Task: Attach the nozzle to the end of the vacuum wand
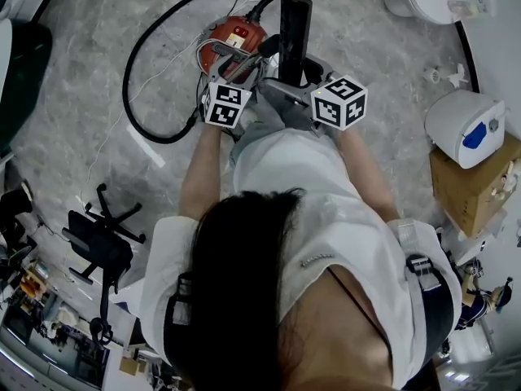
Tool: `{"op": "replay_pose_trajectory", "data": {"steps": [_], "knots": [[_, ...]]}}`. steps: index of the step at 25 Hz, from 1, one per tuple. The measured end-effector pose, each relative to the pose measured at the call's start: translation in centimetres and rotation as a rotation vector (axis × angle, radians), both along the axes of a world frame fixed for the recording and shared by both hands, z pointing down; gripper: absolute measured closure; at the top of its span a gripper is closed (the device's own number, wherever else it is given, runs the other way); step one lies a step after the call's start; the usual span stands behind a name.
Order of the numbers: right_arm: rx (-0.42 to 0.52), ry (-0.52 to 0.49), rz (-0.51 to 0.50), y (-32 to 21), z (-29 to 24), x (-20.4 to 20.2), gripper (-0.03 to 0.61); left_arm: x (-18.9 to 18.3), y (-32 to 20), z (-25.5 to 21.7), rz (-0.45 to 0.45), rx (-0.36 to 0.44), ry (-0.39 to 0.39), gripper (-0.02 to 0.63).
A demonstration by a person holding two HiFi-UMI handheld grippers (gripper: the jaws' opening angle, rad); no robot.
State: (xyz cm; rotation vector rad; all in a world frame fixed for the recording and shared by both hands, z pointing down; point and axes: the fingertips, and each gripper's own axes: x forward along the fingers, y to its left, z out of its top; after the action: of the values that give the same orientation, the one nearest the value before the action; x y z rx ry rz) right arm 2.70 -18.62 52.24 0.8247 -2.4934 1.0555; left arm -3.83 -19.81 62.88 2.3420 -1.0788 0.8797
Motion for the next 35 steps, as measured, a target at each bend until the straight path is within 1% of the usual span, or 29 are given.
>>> {"op": "replay_pose_trajectory", "data": {"steps": [5, 10, 19, 22, 25, 27, 31, 35], "knots": [[0.044, 0.014, 0.053, -0.4, -0.7, 1.0, 0.152, -1.3, 0.4, -0.9, -0.067, 0.018, 0.019, 0.352], [0.076, 0.02, 0.086, -0.2, -1.5, 1.7, 0.149, -1.4, 1.1, -2.5, -0.107, 0.012, 0.059, 0.348], [0.144, 0.063, 0.139, 0.5, -2.7, 3.2, 0.15, -1.6, 2.1, -6.6, -0.167, 0.074, 0.101, 0.348], [0.16, 0.067, 0.136, 0.9, -3.5, 3.2, 0.15, -1.9, 2.3, -8.5, -0.185, 0.116, 0.118, 0.348], [0.186, 0.064, 0.162, 0.9, -4.3, 3.4, 0.15, -1.6, 2.5, -10.1, -0.193, 0.15, 0.14, 0.348], [0.202, 0.08, 0.177, 0.9, -4.6, 3.6, 0.15, -1.6, 2.4, -11.1, -0.218, 0.155, 0.164, 0.348], [0.209, 0.106, 0.187, 1.5, -5.0, 3.7, 0.152, -2.1, 2.6, -13.5, -0.296, 0.16, 0.221, 0.348], [0.245, 0.117, 0.203, 2.1, -6.0, 3.7, 0.152, -2.3, 3.1, -15.2, -0.306, 0.183, 0.212, 0.35]]}}
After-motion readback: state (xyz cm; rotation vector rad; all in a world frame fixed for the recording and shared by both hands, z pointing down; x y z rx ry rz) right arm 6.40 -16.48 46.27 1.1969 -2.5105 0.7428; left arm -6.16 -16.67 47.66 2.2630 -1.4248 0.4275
